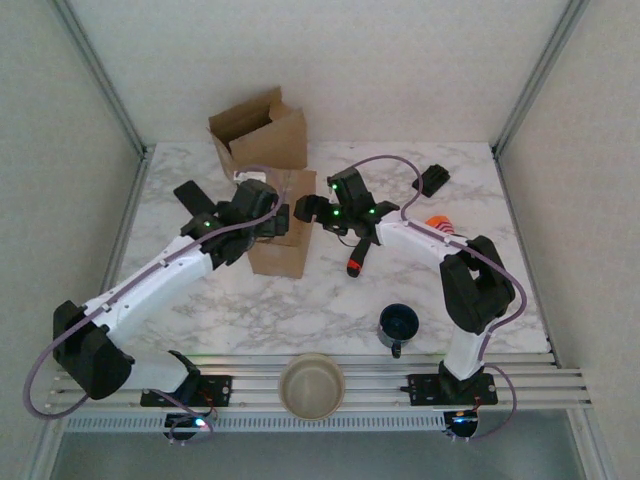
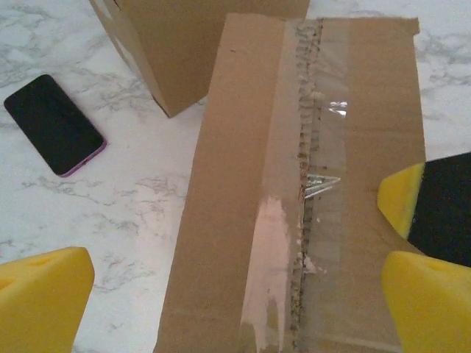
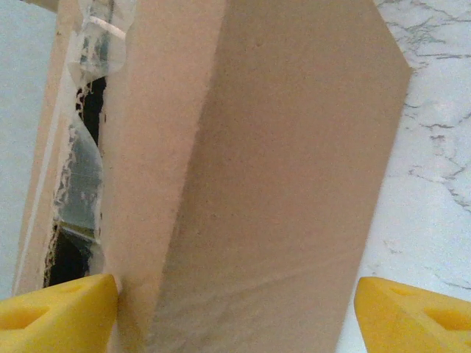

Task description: Unpack the express box

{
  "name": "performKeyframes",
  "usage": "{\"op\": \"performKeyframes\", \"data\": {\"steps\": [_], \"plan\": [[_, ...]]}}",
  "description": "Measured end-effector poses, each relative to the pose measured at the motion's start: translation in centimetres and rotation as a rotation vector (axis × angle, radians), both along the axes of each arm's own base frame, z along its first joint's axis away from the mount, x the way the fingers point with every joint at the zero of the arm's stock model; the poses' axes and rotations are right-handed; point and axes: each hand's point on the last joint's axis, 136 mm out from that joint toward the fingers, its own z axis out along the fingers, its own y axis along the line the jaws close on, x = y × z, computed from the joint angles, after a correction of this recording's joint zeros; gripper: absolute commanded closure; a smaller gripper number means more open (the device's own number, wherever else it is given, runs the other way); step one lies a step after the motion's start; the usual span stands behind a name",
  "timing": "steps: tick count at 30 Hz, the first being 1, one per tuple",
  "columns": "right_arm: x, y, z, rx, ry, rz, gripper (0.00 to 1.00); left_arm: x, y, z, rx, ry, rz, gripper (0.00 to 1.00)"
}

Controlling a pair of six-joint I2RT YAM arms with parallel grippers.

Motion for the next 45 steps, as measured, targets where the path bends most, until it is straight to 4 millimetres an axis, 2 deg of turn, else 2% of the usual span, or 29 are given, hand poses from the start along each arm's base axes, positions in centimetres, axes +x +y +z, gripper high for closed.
{"op": "performKeyframes", "data": {"steps": [8, 12, 20, 22, 26, 31, 32, 39, 45], "plan": [[-0.1, 0.1, -0.1, 0.021, -0.006, -0.002, 0.22, 0.4, 0.7, -3.9, 0.163, 0.097, 0.03, 0.0], [-0.1, 0.0, -0.1, 0.022, -0.007, -0.002, 0.22, 0.6, 0.8, -5.3, 0.2, 0.121, 0.035, 0.0], [-0.2, -0.1, -0.4, 0.016, -0.003, -0.005, 0.23, 1.5, 1.0, -5.9, 0.243, 0.103, 0.06, 0.0], [-0.3, -0.2, -0.4, 0.015, -0.002, -0.005, 0.24, 1.9, 1.2, -6.1, 0.267, 0.093, 0.077, 0.03], [-0.3, -0.1, -0.4, 0.016, -0.003, -0.005, 0.25, 2.7, 1.4, -6.5, 0.308, 0.072, 0.097, 0.31], [-0.3, 0.0, -0.3, 0.021, -0.006, 0.0, 0.25, 3.1, 1.0, -6.1, 0.317, 0.055, 0.088, 0.96], [-0.3, 0.1, -0.2, 0.023, -0.008, 0.001, 0.25, 3.2, 0.9, -5.9, 0.315, 0.049, 0.086, 1.0], [-0.4, 0.1, -0.2, 0.025, -0.008, 0.009, 0.24, 3.2, 0.7, -4.8, 0.269, 0.036, 0.066, 1.0], [-0.7, 0.1, -0.4, 0.019, -0.001, 0.025, 0.24, 2.1, 1.4, -4.3, 0.09, 0.032, 0.028, 1.0]]}}
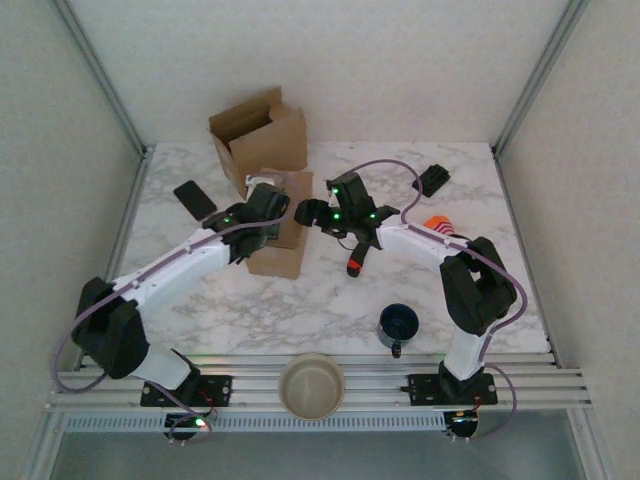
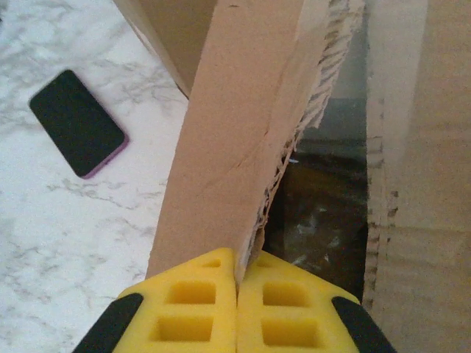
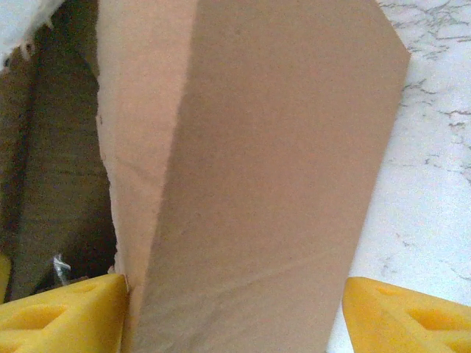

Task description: Unpack the express box

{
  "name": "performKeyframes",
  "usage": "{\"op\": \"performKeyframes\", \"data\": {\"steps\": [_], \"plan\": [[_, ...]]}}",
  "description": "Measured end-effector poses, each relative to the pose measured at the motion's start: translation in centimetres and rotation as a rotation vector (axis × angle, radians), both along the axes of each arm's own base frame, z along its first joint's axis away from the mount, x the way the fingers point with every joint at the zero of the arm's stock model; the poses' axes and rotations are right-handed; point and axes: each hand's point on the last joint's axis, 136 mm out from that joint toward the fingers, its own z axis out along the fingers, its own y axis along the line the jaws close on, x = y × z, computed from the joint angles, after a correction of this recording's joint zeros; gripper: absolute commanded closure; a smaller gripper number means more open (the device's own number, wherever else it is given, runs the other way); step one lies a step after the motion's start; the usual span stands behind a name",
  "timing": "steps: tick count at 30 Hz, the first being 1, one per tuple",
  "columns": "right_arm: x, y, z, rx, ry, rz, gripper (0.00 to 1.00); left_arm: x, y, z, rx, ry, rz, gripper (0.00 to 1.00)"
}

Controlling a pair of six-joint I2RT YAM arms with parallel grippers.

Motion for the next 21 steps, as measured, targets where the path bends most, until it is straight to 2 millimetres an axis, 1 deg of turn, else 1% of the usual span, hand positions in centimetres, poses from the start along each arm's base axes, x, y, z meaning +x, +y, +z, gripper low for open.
{"op": "performKeyframes", "data": {"steps": [6, 14, 17, 21], "plan": [[-0.3, 0.2, 0.2, 0.01, 0.001, 0.022, 0.24, -1.2, 1.5, 0.9, -0.23, -0.041, -0.016, 1.0], [-0.4, 0.2, 0.2, 0.001, -0.006, 0.033, 0.24, -1.7, 1.5, 1.1, -0.399, -0.066, -0.044, 1.0], [-0.5, 0.1, 0.3, -0.014, -0.007, 0.039, 0.2, -1.8, 1.5, 1.2, -0.45, -0.066, -0.042, 1.0], [-0.5, -0.4, 0.6, -0.08, -0.022, 0.051, 0.1, -1.9, 0.9, 1.3, -0.515, -0.046, -0.046, 1.0]]}}
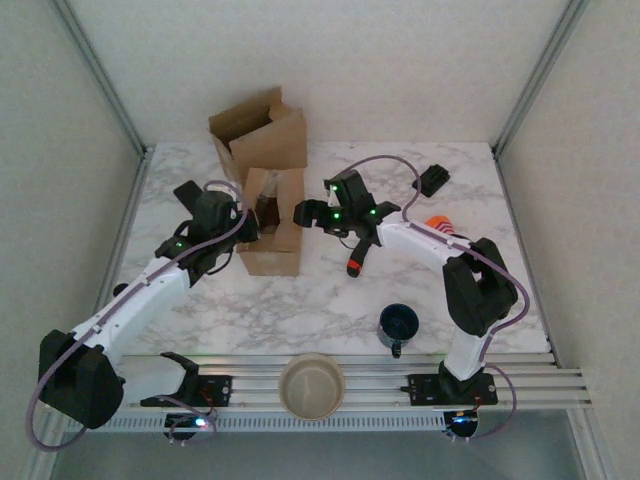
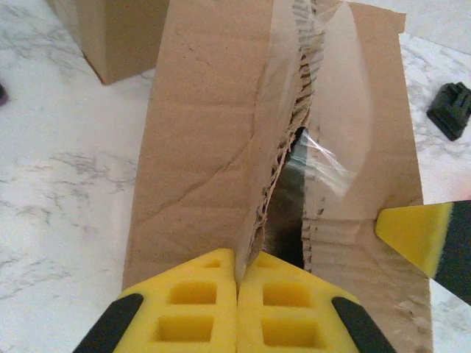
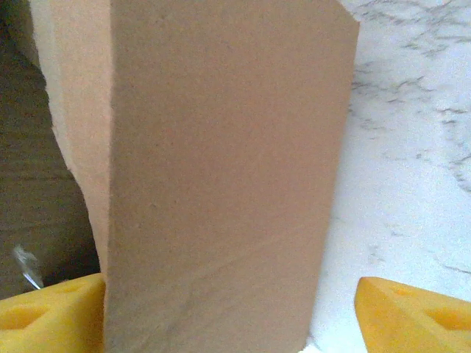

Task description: Unpack the express box

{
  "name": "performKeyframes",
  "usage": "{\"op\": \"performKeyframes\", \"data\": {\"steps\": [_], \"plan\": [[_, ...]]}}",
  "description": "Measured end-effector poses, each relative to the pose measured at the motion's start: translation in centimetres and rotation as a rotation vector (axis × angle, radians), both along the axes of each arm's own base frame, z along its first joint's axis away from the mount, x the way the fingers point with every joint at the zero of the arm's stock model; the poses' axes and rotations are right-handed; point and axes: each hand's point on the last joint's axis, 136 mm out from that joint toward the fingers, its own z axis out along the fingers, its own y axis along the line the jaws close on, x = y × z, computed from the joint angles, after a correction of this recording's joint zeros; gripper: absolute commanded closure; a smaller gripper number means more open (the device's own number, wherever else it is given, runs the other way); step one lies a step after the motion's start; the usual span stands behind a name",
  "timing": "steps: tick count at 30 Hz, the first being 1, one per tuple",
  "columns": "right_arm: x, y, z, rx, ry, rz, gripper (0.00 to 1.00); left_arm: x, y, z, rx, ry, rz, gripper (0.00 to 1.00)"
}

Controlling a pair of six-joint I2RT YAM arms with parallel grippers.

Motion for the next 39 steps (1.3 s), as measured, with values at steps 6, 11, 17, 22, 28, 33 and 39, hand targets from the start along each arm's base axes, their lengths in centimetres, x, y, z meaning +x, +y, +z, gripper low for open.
{"op": "performKeyframes", "data": {"steps": [6, 11, 17, 22, 28, 33, 39], "plan": [[-0.4, -0.5, 2.1, -0.19, -0.084, 0.017, 0.04, -0.2, -0.6, 0.0, -0.056, 0.021, -0.006, 1.0], [-0.5, -1.3, 5.0, -0.338, -0.184, -0.003, 0.02, -0.3, -0.6, 0.0, -0.064, 0.029, 0.001, 1.0], [-1.6, 0.2, 8.5, -0.403, -0.278, 0.01, 0.01, -0.4, -0.6, 0.1, -0.067, 0.042, 0.006, 1.0], [-1.2, 1.9, 7.9, -0.428, -0.28, 0.019, 0.01, -0.2, -0.7, 0.1, -0.072, 0.047, 0.01, 1.0], [-0.1, 3.4, 4.4, -0.51, -0.241, 0.029, 0.01, -0.1, -0.7, 0.2, -0.074, 0.051, 0.012, 1.0], [-0.1, 4.4, 3.4, -0.559, -0.243, 0.032, 0.01, -0.2, -1.0, 0.1, -0.083, 0.057, 0.004, 1.0], [0.2, 4.8, 3.2, -0.626, -0.264, 0.01, 0.01, -0.4, -1.3, 0.1, -0.105, 0.068, 0.004, 1.0]]}}
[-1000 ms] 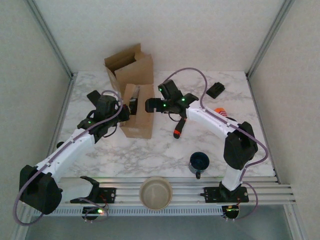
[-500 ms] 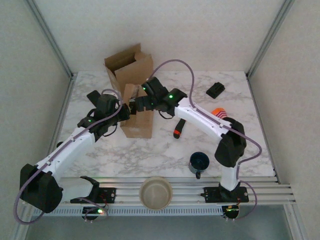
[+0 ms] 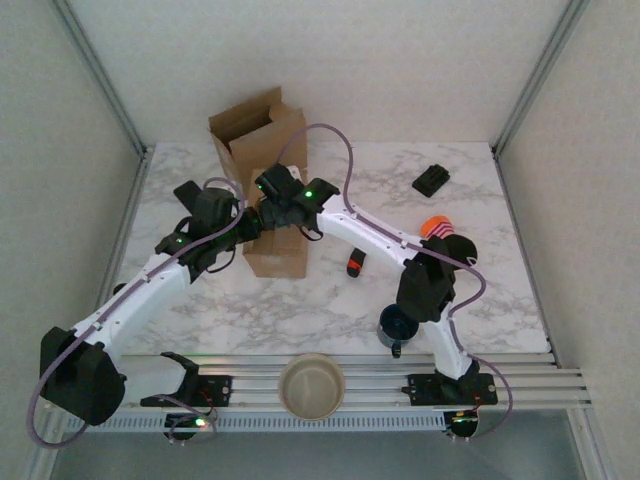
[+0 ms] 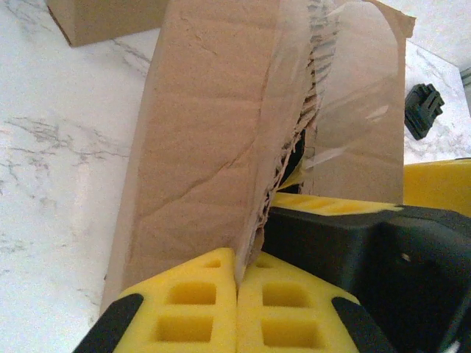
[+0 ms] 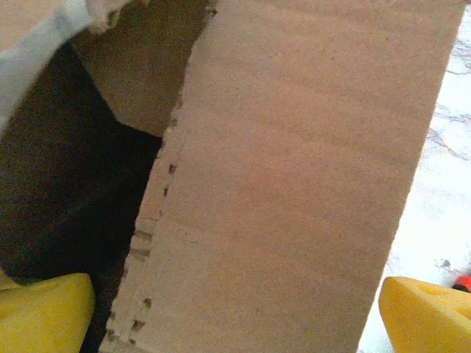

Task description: Unpack the express box

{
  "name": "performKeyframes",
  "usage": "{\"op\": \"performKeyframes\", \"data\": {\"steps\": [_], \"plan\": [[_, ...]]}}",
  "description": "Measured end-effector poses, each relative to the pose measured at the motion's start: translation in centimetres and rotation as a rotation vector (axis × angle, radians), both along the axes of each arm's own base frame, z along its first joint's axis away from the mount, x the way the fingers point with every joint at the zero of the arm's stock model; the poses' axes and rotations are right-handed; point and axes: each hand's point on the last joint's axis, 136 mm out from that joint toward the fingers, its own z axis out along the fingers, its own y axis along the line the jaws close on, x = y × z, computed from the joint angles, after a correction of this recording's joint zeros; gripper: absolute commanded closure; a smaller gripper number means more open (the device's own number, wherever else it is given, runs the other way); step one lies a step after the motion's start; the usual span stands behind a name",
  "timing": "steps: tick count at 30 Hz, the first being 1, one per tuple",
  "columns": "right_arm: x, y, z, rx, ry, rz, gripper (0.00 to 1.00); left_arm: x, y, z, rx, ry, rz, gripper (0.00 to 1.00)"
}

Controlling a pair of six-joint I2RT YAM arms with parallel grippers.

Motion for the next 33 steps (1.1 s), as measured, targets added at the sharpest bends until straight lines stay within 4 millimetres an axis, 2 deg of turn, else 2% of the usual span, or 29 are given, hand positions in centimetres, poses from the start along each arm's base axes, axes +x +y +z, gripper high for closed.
{"op": "performKeyframes", "data": {"steps": [8, 13, 17, 23, 26, 31, 33], "plan": [[0.8, -0.2, -0.9, -0.142, -0.042, -0.034, 0.03, 0.0, 0.0, 0.1, -0.031, 0.013, 0.026, 1.0], [1.0, -0.6, 0.0, -0.252, -0.109, -0.041, 0.11, 0.1, -0.2, 0.1, -0.045, 0.021, 0.035, 1.0], [1.0, -1.3, 1.2, -0.335, -0.164, -0.037, 0.27, 0.0, -1.0, 0.3, -0.064, 0.027, 0.014, 1.0], [1.0, -2.1, 2.4, -0.437, -0.23, -0.027, 0.7, -0.2, -1.7, 0.3, -0.079, 0.035, -0.013, 1.0], [1.2, -2.4, 2.7, -0.452, -0.246, -0.035, 0.86, -0.2, -2.0, 0.5, -0.084, 0.033, -0.02, 1.0], [1.5, -3.2, 3.1, -0.49, -0.272, -0.046, 0.99, -0.4, -2.5, 0.7, -0.096, 0.033, -0.042, 1.0], [1.7, -3.6, 3.2, -0.501, -0.279, -0.053, 1.0, -0.5, -2.7, 0.8, -0.099, 0.032, -0.048, 1.0]]}}
